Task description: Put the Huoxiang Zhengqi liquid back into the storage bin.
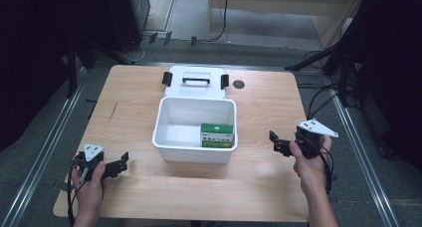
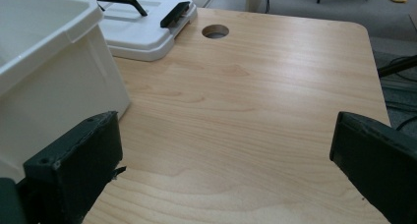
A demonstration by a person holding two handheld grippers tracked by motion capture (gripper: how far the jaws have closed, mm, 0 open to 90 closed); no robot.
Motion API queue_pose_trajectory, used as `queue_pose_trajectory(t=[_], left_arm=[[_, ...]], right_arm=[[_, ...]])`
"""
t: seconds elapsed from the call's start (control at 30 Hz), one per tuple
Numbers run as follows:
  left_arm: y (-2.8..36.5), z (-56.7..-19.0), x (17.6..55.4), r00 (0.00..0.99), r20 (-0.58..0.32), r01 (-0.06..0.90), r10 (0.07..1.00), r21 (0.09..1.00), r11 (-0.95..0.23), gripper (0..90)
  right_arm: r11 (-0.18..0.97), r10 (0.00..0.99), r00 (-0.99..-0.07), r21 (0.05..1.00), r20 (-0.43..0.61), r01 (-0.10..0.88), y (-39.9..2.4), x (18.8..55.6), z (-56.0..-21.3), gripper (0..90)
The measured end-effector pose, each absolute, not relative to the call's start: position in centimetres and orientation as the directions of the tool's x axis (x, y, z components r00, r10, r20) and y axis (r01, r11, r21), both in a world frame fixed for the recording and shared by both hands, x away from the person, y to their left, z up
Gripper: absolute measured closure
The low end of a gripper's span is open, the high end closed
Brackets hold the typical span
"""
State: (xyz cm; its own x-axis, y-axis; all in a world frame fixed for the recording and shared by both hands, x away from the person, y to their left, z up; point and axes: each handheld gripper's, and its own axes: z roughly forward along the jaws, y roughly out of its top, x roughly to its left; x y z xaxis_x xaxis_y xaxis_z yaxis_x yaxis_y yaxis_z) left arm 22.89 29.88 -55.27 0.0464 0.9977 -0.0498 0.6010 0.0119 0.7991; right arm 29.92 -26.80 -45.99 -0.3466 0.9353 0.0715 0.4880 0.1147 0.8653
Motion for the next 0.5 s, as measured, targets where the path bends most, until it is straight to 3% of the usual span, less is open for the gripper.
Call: queue_pose_trajectory(t=[0.5], left_arm=[[29.9, -55.3, 22.9, 0.048, -0.050, 0.602, 0.998, 0.798, 0.011, 0.0]], right_arm=[[0.066, 0.962, -0.259, 0.848, 0.086, 0.527, -30.5, 27.4, -49.5, 0.0]])
